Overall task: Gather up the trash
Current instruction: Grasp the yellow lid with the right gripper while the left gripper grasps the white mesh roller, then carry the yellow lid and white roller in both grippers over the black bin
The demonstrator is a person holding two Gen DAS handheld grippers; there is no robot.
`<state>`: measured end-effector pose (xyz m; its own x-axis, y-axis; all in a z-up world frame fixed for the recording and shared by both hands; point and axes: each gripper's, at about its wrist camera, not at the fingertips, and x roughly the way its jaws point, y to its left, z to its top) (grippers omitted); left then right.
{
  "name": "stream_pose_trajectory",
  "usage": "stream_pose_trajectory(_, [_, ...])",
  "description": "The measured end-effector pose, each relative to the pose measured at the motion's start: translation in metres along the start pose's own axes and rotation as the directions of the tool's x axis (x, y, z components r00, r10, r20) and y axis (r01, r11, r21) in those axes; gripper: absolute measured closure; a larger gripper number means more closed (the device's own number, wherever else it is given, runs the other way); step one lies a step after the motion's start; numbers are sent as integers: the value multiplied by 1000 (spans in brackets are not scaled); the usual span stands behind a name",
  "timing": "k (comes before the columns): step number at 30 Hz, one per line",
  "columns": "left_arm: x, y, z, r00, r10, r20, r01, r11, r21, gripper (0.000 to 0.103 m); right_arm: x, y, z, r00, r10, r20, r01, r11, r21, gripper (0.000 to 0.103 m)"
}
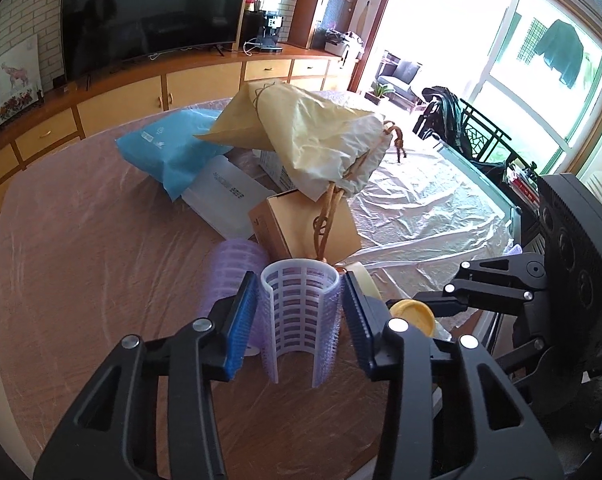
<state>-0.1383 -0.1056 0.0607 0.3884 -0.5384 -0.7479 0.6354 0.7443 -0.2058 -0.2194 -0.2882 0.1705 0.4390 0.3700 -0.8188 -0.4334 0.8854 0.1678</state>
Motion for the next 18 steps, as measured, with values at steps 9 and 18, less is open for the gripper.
stream_pose_trajectory(9, [-36,6,-1,996,-16,91,23,997,-77,59,-30,-11,8,998,10,65,-15,997,70,67])
stream_pose_trajectory(18, [-56,0,-15,993,9,115,1,996,-94,59,-47,-8,12,995,8,100,-17,996,88,67])
